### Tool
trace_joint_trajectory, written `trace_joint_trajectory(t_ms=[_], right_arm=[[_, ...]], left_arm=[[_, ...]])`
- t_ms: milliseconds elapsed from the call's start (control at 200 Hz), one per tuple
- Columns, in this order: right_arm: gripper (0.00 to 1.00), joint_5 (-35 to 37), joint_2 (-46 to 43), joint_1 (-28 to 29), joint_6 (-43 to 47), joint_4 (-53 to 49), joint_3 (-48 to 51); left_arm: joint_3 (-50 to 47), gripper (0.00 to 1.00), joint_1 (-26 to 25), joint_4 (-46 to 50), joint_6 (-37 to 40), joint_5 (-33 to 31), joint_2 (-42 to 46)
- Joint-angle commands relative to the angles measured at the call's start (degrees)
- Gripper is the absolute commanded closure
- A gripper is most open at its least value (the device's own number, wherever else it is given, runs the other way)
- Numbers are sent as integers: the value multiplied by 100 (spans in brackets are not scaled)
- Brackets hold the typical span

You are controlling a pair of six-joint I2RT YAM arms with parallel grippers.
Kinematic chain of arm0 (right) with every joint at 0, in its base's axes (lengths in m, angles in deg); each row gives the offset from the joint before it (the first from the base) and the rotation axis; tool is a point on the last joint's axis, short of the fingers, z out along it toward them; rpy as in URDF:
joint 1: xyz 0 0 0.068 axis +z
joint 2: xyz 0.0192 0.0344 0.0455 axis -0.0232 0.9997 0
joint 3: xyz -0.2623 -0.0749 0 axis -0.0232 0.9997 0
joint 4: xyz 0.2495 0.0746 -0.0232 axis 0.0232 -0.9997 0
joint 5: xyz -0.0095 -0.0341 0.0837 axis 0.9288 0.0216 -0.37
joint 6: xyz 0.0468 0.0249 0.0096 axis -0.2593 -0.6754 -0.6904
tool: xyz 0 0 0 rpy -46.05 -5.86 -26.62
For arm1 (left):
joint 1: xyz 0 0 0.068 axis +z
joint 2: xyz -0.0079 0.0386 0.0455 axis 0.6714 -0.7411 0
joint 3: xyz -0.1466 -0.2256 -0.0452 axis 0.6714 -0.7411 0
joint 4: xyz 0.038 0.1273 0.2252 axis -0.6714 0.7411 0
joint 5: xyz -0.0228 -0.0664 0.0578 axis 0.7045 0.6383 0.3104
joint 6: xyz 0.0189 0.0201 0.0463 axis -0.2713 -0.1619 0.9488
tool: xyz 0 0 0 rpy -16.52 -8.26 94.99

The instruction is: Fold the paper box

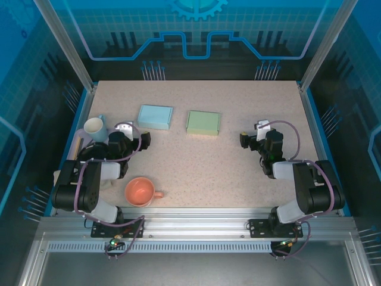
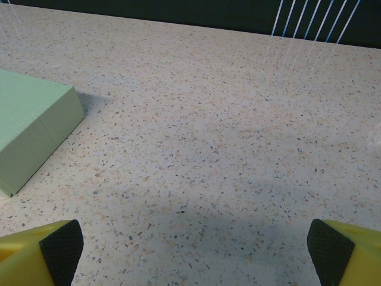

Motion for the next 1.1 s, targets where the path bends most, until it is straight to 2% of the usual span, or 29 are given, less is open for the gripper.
trace_joint_trajectory(t_ms=[0, 1095], right_arm=[[0, -39, 46, -87, 26, -17, -66], [0, -41, 51, -88, 28, -17, -66]], left_arm=[[53, 1, -21, 53, -14, -27, 0], [119, 1, 49, 149, -69, 89, -23]])
